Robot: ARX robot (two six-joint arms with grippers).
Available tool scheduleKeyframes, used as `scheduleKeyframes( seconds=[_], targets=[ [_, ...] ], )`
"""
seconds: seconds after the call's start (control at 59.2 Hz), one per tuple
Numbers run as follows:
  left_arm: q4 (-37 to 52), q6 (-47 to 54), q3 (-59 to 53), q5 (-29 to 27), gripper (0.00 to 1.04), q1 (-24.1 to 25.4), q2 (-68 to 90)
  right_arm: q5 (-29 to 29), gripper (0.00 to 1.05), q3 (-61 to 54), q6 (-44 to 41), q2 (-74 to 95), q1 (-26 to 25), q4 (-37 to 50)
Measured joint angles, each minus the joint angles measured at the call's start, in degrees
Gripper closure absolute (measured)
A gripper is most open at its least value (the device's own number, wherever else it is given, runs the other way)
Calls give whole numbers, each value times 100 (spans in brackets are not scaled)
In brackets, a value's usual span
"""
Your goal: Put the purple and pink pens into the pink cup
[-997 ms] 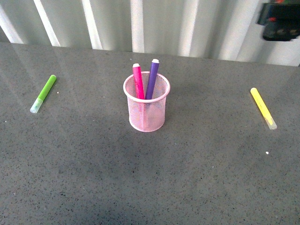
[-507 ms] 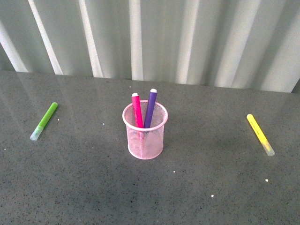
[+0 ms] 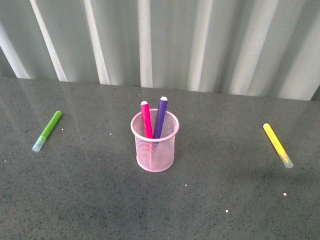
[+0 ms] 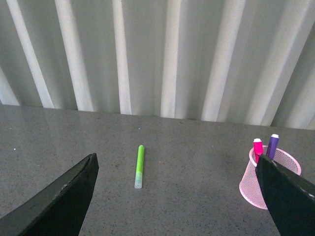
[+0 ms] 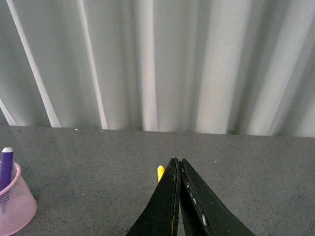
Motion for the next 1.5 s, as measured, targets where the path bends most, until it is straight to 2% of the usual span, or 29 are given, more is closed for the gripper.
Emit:
scheduleKeyframes(
  seconds=[0.49, 1.216, 1.301, 1.504],
  targets=[
    [0, 0, 0, -2, 7, 0, 0, 2, 101, -24, 0, -1832, -2, -1679],
    [0, 2, 0, -2, 7, 0, 0, 2, 101, -26, 2, -3314, -2, -3134],
    [0, 0, 0, 0, 7, 0, 0, 0, 101, -24, 4, -4009, -2, -4039],
    [0, 0, 0, 0, 7, 0, 2, 4, 101, -22, 13, -4284, -2, -4140]
  ],
)
